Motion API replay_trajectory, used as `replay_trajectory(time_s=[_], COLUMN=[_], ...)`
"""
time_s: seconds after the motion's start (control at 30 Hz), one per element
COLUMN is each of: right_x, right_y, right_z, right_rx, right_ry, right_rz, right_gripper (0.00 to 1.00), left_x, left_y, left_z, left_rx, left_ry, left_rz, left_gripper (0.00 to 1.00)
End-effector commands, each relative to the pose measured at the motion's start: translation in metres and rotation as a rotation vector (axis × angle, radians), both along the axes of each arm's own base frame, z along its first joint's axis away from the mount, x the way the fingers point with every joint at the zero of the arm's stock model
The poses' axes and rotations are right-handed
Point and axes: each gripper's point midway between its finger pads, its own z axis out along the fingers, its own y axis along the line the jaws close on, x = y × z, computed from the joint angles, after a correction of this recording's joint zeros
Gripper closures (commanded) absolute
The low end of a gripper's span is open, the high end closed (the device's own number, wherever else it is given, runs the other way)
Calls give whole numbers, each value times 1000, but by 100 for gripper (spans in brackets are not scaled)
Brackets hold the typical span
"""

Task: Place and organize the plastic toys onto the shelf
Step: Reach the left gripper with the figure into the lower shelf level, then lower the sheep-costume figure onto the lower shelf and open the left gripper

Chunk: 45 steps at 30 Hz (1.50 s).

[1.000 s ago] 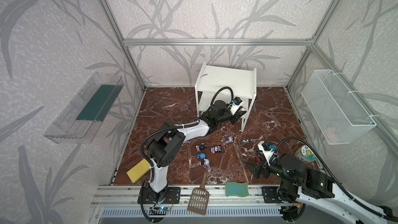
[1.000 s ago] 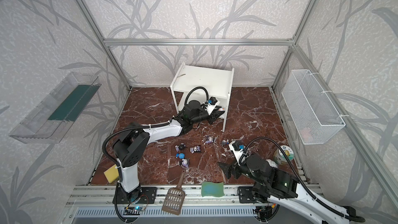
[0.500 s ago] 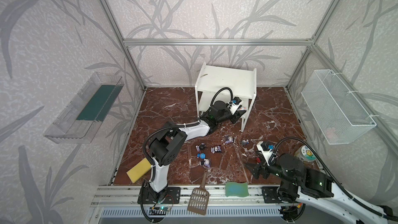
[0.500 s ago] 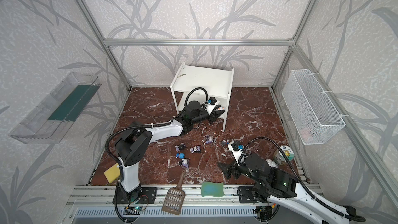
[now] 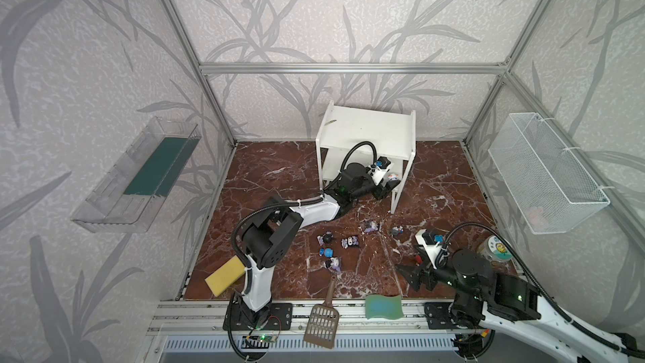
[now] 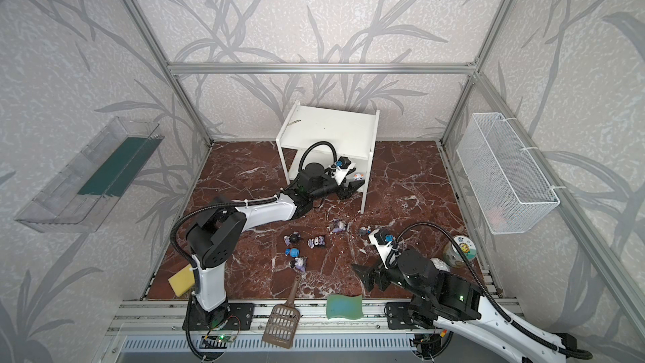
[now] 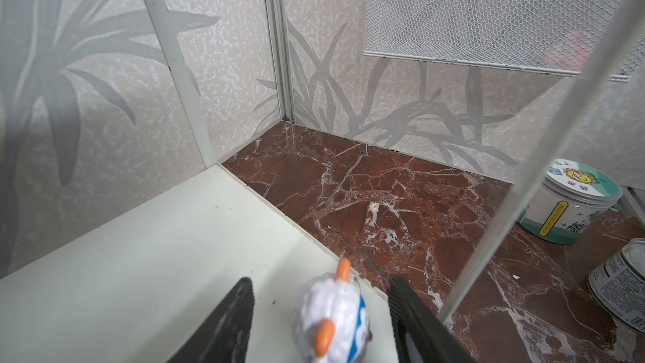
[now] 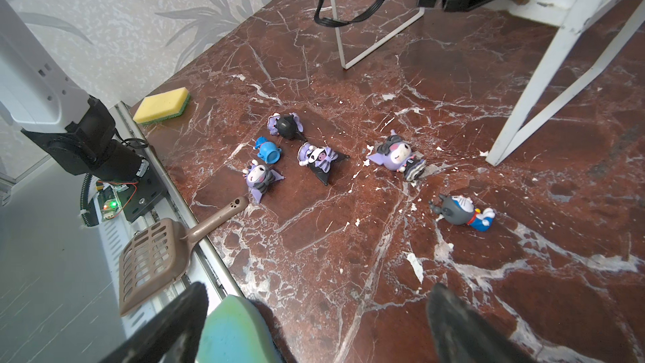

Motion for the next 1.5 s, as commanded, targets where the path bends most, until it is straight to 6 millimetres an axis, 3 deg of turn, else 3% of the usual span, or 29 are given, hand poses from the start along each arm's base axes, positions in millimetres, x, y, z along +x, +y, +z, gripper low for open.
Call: replay_trajectory(time_s=[0.0,0.4,1.47], right_x=[0,-1,0], right_y=[2,3,1], right_z=[13,11,11], right_rx=[30,32,39], right_ry=[-19,-16,-21], right_rz=[10,16,6], right_gripper=[3,3,3], left_x=[-2,-7,5], left_y=[10,19,30], left_z=[17,16,15], left_rx=[-10,5,33], left_ry=[-32,-28,-41], left_rz=[9,20,58], left_gripper=[35,39,39])
